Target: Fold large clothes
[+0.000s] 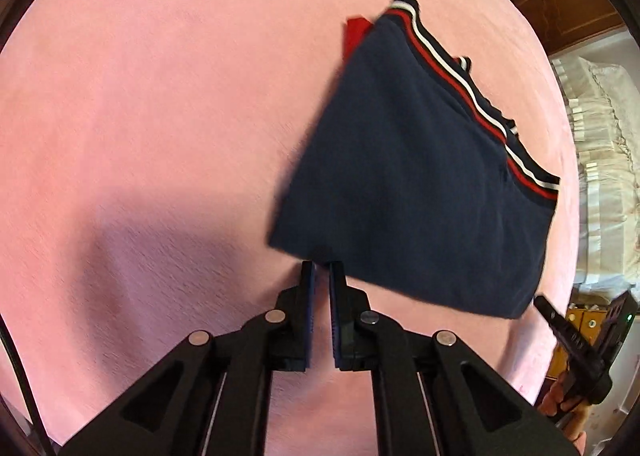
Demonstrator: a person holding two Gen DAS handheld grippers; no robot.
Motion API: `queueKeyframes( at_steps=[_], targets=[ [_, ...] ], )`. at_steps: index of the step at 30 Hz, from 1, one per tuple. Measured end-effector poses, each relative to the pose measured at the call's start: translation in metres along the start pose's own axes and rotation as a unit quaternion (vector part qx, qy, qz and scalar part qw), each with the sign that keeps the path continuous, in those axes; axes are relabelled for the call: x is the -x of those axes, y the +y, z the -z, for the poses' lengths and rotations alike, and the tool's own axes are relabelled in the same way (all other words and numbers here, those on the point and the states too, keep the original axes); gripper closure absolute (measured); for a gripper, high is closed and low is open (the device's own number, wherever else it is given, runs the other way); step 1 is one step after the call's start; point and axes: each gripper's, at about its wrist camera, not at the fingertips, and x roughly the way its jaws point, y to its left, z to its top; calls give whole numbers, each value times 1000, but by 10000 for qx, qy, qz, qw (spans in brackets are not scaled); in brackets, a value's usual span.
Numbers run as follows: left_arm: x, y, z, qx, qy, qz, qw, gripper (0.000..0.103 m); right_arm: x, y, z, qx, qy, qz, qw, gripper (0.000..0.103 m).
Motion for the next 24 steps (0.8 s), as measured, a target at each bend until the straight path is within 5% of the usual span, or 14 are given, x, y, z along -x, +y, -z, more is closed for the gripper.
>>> queueKeyframes(
  at_steps=[4, 10, 15, 24],
  targets=[
    [0, -4, 3, 203, 38, 224, 9995, 99, 5, 35, -16, 56, -322, -361, 9988, 103],
    [-5, -1, 13, 627, 65, 774, 9950, 100, -23, 83, -25, -89, 93, -1002, 9949, 103],
    [-16, 1, 18, 798, 266, 860, 9927, 100, -43, 114, -24, -44, 283, -1219, 9921, 103],
    [-23, 9, 20, 944, 458, 1116, 9882, 99, -88, 124, -23, -246, 714, -1019, 9919, 103]
  ],
)
